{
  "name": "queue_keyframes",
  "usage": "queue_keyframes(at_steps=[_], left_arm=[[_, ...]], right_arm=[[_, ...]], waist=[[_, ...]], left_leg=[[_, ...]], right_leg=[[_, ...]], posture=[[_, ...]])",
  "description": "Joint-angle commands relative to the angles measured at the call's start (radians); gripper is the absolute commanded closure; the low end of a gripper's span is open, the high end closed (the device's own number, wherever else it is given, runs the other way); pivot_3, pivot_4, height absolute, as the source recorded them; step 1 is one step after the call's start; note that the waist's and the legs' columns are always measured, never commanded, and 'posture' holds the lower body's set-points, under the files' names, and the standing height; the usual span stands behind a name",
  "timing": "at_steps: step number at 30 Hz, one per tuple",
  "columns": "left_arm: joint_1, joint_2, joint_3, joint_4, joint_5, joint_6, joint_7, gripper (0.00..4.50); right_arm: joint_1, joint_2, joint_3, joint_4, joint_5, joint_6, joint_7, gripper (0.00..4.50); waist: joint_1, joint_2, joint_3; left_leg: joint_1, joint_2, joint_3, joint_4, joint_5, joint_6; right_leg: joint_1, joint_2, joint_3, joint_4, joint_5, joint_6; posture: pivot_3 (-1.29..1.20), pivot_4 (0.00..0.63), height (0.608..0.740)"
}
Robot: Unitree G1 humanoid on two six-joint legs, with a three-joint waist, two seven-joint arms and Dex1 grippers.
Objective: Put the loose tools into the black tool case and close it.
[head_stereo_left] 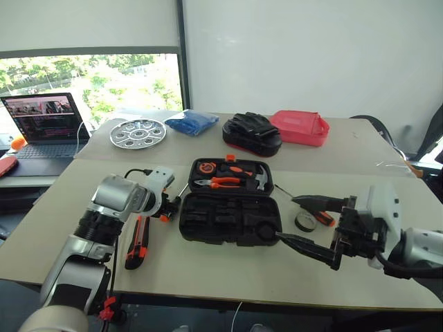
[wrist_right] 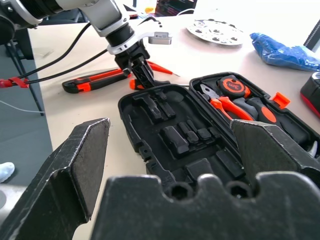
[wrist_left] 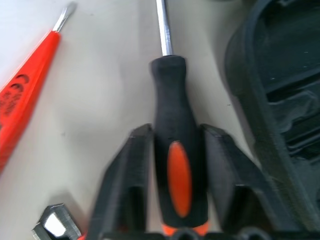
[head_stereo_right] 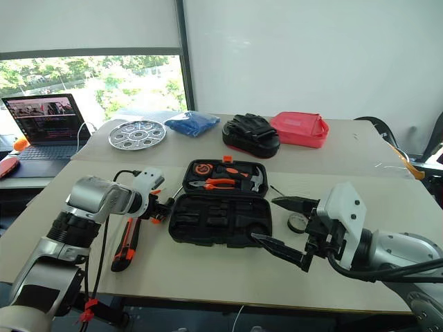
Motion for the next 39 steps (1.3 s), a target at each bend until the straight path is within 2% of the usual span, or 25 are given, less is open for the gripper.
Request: queue_keyframes(at_steps=[1, 8, 14, 17, 21, 24, 29, 34, 39], left_arm=[[-0.016, -0.003, -0.023, 0.024, 0.017, -0.017, -0.022, 3.65], [-0.036, 0.063, 0.003, 0.062, 0.054, -0.07, -0.043, 3.65], [-0.105, 0.136, 0.005, 0.047, 0.073, -0.297, -0.17, 3.65], [-0.131, 0.162, -0.003, 0.029, 0.075, -0.343, -0.239, 3.65], [-0.148, 0.204, -0.026, -0.008, 0.076, -0.505, -0.412, 3.65], [-0.184, 0.222, -0.078, 0.01, 0.083, -0.645, -0.611, 3.65], [-0.253, 0.174, -0.206, 0.122, 0.193, -0.911, -0.813, 3.65], [-0.311, 0.005, -0.295, 0.349, 0.346, -1.166, -0.778, 3.65], [-0.328, -0.084, -0.321, 0.498, 0.436, -1.34, -0.772, 3.65]], right_arm=[[-0.009, -0.004, -0.02, -0.027, 0.01, -0.031, -0.007, 0.0], [-0.034, -0.012, -0.02, -0.006, 0.026, -0.022, -0.002, 0.0], [-0.042, -0.032, -0.016, 0.011, 0.037, -0.013, 0.019, 0.0], [-0.052, -0.04, -0.009, 0.024, 0.04, -0.013, 0.022, 0.0], [-0.069, -0.05, -0.002, 0.038, 0.048, -0.008, 0.025, 0.0], [-0.077, -0.05, 0.007, 0.043, 0.051, -0.008, 0.023, 0.0], [-0.089, -0.052, 0.052, 0.065, -0.008, -0.023, 0.026, 0.0], [-0.109, -0.038, 0.077, 0.071, -0.041, -0.012, -0.015, 0.0], [-0.086, -0.03, 0.07, 0.046, -0.048, -0.003, -0.049, 0.0]], waist=[[0.001, 0.0, 0.0], [-0.004, 0.0, 0.0], [-0.007, -0.001, 0.001], [-0.002, -0.001, 0.001], [-0.003, -0.001, 0.001], [-0.003, -0.002, 0.001], [-0.003, -0.001, 0.001], [0.0, -0.002, 0.001], [-0.01, -0.002, 0.001]], left_leg=[[0.0, 0.0, 0.0, 0.0, 0.0, 0.0], [0.0, 0.0, 0.0, 0.0, 0.0, 0.0], [-0.003, 0.001, 0.0, 0.0, 0.0, 0.0], [-0.004, 0.0, 0.001, 0.0, 0.0, 0.0], [-0.005, 0.0, 0.001, 0.0, 0.0, 0.0], [-0.005, 0.0, 0.002, 0.0, 0.0, 0.0], [-0.005, 0.0, 0.006, 0.001, 0.0, 0.0], [-0.005, 0.0, 0.006, 0.002, 0.0, 0.0], [-0.009, 0.0, 0.005, 0.003, -0.001, 0.002]], right_leg=[[0.0, 0.0, 0.0, 0.0, 0.0, 0.0], [0.0, 0.0, 0.0, 0.0, 0.0, 0.0], [-0.003, 0.002, 0.0, 0.0, 0.0, -0.001], [-0.003, 0.0, -0.001, -0.001, 0.0, 0.0], [-0.003, 0.0, -0.001, -0.002, 0.0, 0.0], [-0.003, 0.0, -0.001, -0.002, 0.0, 0.0], [-0.002, 0.0, -0.001, -0.003, 0.0, 0.0], [-0.002, 0.0, -0.001, -0.002, 0.0, 0.0], [-0.005, 0.001, -0.001, -0.003, 0.0, 0.001]], posture=[[0.0, 0.15, 0.74], [0.0, 0.15, 0.74], [0.0, 0.15, 0.74], [0.0, 0.15, 0.74], [0.0, 0.15, 0.74], [0.0, 0.15, 0.74], [0.0, 0.15, 0.74], [0.0, 0.15, 0.74], [0.0, 0.15, 0.74]])
